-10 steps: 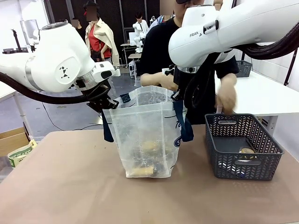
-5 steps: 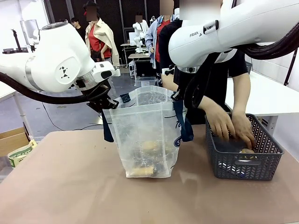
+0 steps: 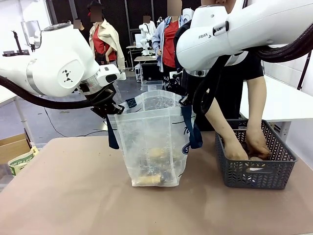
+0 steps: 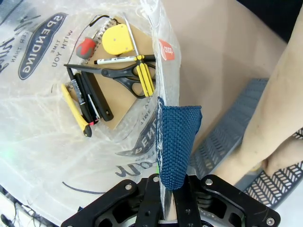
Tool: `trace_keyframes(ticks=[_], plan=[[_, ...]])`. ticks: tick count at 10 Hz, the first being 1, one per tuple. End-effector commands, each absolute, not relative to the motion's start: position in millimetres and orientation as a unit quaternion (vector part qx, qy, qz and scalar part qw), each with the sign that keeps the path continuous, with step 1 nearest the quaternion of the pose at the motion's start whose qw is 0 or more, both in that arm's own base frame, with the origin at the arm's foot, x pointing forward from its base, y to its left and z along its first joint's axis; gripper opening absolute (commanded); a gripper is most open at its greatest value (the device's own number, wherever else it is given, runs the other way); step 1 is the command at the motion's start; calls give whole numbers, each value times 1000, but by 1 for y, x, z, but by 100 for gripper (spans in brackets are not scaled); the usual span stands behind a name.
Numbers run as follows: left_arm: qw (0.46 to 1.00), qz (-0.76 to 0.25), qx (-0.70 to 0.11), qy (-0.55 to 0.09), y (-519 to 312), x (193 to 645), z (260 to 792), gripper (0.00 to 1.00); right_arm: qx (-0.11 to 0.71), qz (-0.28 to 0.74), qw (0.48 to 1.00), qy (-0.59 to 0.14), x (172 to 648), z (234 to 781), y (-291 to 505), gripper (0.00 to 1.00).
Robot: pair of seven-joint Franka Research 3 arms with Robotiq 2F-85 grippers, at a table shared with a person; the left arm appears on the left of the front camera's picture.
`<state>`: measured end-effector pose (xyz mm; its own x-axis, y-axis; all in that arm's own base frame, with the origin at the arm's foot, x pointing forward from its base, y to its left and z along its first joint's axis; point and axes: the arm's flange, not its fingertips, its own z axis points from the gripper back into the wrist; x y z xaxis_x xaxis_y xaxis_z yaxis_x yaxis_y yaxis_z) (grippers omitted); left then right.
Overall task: Transfer purchased items from the store into the shopping bag.
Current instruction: Move the Reusable shopping bag to the right side of the table.
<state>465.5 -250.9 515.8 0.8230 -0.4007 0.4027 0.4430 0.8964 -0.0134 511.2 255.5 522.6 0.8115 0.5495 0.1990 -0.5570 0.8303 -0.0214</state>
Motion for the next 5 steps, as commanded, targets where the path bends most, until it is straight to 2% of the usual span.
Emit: trace_keyframes(ticks=[1, 5], plan=[[955, -215, -52, -199, -248, 464, 516, 0, 19, 287, 952, -101, 512, 524, 253, 0], [955, -215, -52, -199, -248, 464, 516, 0, 19, 287, 952, -101, 512, 524, 253, 0]])
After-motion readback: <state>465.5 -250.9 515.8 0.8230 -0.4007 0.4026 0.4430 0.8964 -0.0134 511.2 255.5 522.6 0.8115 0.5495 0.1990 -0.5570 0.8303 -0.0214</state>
